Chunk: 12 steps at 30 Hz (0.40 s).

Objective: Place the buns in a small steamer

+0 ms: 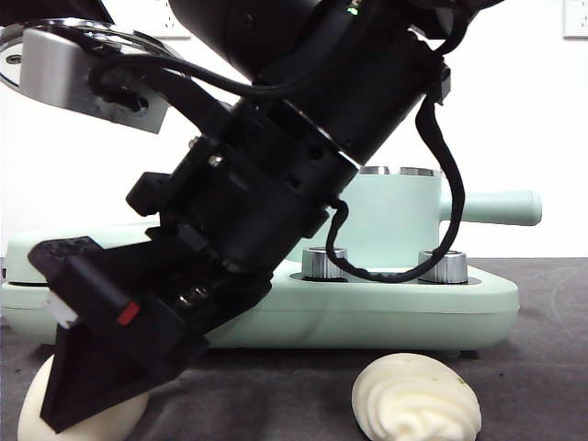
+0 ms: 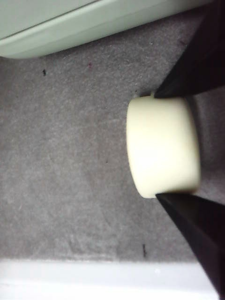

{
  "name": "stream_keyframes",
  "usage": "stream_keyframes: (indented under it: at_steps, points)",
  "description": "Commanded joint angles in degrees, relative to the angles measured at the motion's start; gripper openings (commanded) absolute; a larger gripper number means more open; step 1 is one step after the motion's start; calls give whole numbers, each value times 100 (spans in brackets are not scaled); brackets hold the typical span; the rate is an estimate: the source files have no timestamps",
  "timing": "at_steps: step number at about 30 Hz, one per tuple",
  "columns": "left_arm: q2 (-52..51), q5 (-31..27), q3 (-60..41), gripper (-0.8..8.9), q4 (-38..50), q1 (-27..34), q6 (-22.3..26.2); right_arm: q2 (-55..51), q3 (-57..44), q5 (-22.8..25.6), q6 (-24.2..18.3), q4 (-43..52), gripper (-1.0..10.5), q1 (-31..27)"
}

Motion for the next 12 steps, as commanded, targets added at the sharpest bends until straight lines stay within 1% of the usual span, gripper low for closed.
stream_keyframes:
  at_steps: [1,5,9,12]
  points:
    - [7,4,111,11,155,-9,-22,164,55,-11,345,-81,236,120]
    - [7,4,111,11,155,-9,-20,24,122,-15,765,-186,236,105]
    - [7,4,111,11,153,-9,-20,-367,208,-15,979,-413,236,96]
    - [7,4,111,11,153,-9,-20,-778,354,-9,1119,-925,236,74]
